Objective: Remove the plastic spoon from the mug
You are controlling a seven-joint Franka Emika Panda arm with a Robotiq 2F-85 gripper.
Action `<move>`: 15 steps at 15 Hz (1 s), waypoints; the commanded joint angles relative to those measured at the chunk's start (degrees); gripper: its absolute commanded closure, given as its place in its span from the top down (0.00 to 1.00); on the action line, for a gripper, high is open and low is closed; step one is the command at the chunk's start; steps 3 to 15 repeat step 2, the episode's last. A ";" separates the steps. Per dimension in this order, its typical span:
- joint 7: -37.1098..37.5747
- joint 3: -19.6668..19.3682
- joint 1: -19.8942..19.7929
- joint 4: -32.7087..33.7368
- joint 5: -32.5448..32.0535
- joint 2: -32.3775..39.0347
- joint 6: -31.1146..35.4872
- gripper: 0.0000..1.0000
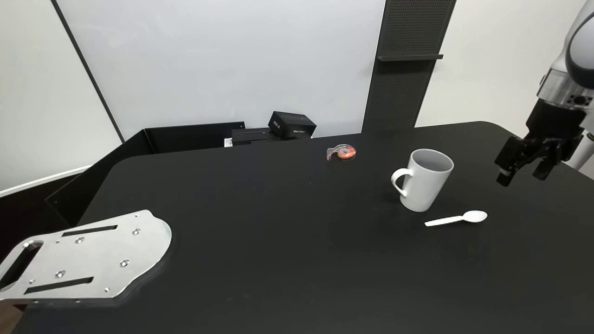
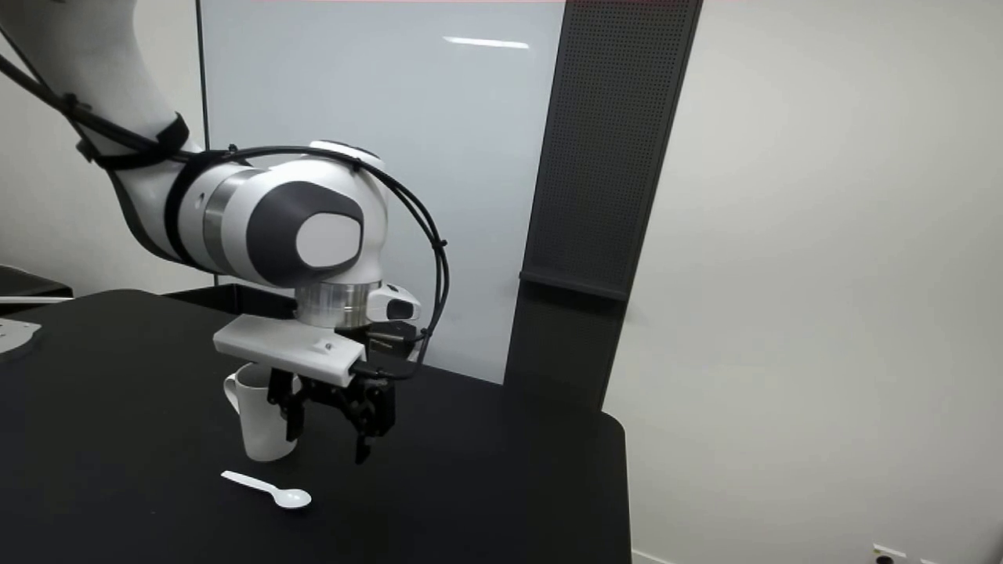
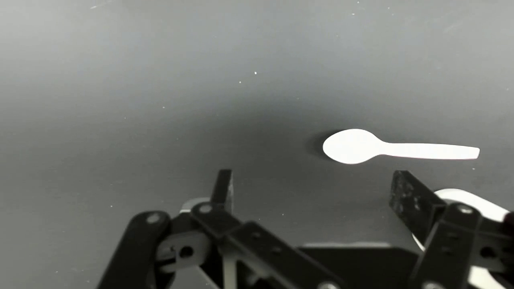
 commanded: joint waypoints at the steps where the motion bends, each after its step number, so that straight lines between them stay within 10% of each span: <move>1: 0.79 0.26 -0.10 0.10 -1.09 -0.09 -0.44 1.00; 15: 1.07 0.15 0.11 0.10 -1.38 -0.10 -0.60 1.00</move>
